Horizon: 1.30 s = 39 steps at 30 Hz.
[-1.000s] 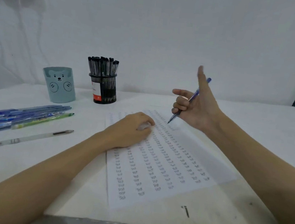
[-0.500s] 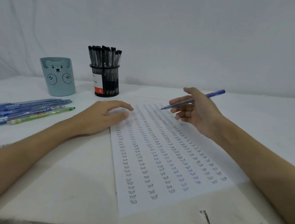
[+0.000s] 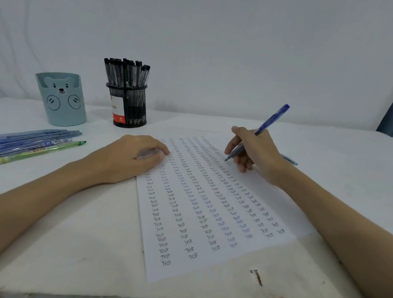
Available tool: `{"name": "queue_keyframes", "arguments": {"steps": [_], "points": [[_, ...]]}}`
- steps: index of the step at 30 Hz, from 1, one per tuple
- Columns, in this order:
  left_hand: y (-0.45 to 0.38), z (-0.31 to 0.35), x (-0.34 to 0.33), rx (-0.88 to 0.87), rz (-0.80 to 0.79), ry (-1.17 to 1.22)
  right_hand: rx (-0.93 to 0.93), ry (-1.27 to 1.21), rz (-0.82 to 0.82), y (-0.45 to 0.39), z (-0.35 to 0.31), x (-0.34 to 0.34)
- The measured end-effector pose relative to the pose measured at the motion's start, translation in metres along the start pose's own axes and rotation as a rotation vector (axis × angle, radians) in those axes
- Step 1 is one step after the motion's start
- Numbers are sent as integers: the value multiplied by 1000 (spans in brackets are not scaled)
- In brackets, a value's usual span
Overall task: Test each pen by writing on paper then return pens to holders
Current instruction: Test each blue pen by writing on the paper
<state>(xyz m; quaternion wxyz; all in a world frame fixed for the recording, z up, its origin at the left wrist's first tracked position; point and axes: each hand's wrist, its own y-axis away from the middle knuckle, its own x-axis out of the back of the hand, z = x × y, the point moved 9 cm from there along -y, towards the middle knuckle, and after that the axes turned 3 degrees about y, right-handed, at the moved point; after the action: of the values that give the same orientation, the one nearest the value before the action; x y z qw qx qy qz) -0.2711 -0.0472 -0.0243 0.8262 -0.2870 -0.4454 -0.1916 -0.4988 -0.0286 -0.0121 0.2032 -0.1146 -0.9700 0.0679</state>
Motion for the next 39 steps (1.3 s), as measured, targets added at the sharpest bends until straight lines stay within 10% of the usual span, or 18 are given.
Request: {"name": "queue_keyframes", "arguments": {"steps": [39], "points": [[0, 4, 0, -24, 49, -26, 189, 268, 212, -13, -3, 2]]}}
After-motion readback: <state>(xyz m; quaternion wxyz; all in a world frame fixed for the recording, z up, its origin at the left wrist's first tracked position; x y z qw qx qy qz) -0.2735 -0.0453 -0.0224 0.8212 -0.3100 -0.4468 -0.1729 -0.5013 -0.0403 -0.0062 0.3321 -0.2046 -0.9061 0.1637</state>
